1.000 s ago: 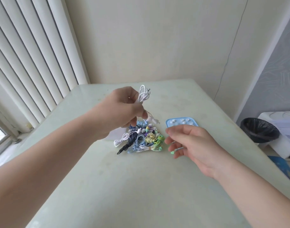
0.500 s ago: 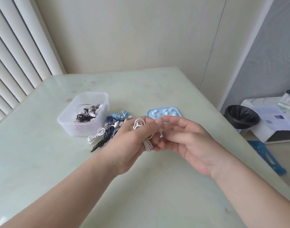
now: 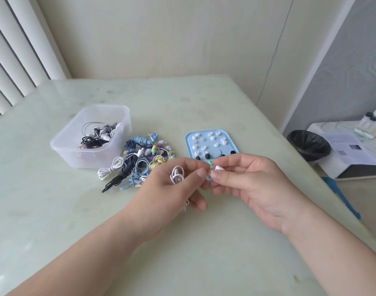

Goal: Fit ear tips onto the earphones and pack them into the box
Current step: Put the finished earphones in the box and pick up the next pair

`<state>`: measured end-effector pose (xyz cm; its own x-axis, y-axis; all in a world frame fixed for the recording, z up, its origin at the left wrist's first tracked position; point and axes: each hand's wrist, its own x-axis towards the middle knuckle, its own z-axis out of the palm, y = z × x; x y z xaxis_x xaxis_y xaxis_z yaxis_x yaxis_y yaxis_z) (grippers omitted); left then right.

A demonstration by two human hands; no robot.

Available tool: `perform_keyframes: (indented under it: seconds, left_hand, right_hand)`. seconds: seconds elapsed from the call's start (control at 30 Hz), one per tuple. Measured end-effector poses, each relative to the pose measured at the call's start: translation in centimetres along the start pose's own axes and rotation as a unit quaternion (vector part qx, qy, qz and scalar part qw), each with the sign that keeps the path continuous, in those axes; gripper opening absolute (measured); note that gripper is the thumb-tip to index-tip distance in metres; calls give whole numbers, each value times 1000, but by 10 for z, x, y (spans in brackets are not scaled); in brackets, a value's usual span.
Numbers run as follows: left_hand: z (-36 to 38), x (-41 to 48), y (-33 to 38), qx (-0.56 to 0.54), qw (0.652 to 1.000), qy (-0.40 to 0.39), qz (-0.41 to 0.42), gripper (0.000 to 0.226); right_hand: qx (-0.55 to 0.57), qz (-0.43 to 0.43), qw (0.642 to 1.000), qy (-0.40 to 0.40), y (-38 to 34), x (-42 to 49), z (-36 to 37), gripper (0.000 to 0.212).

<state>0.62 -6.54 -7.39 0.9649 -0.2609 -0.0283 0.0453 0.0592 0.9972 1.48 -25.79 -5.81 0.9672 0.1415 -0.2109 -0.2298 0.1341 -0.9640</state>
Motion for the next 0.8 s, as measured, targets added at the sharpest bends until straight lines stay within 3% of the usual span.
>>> perform_keyframes:
  seconds: [0.17,0.4,0.63,0.8]
  left_hand:
    - [-1,-1,-4,17,999,14,32,14]
    - [0,-2,-2,8,1000,13,23,18]
    - [3,-3,-4,38,998,25,39,12]
    - [5,-4,-3,17,998,49,36,9]
  right_hand:
    - [-3,-24,1000,10,3,-4,6,47]
    - [25,-21,999,-20,2,-6,6,30]
    - [9,-16,1000,-8,3,-9,9,40]
    - [11,-14,1000,12,5,-8,6,34]
